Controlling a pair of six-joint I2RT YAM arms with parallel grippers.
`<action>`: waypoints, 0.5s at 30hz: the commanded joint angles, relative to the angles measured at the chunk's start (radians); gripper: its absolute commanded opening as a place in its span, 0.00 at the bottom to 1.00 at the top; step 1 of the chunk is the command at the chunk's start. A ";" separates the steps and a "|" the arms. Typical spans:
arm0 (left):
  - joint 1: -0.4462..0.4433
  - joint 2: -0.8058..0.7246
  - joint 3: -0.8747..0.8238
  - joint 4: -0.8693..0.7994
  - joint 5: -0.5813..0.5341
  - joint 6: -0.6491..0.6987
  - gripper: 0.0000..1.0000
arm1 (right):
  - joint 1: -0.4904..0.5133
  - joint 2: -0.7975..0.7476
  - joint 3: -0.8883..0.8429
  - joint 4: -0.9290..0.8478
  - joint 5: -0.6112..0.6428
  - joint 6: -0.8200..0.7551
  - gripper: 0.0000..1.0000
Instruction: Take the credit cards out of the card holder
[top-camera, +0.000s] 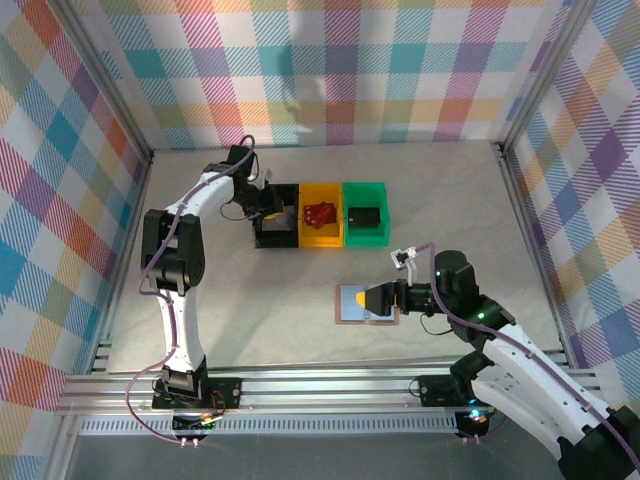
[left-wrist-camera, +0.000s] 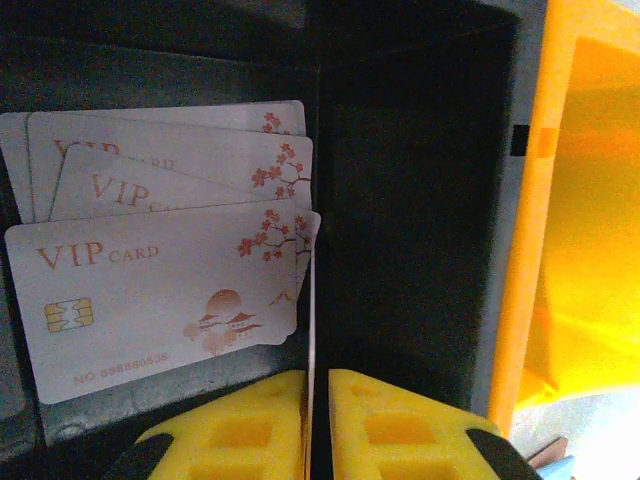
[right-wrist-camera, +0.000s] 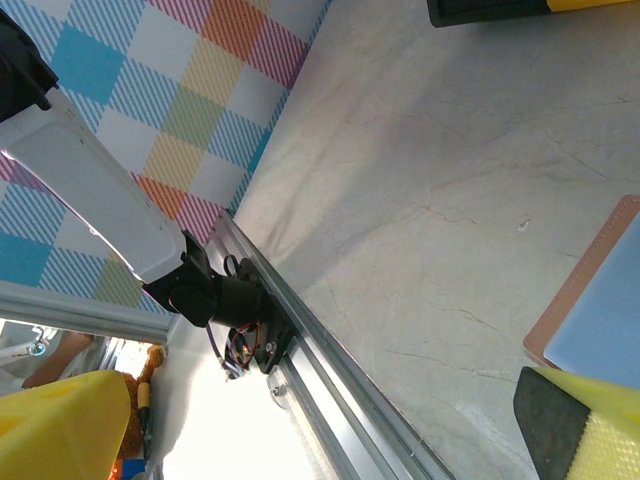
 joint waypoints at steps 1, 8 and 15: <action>-0.010 0.012 0.033 -0.036 -0.011 0.020 0.17 | -0.003 -0.001 -0.007 0.030 -0.023 -0.017 0.99; -0.012 0.008 0.042 -0.046 -0.018 0.021 0.21 | -0.003 -0.005 -0.005 0.028 -0.023 -0.018 0.99; -0.015 0.003 0.065 -0.068 -0.024 0.027 0.23 | -0.003 -0.004 -0.004 0.026 -0.023 -0.018 0.99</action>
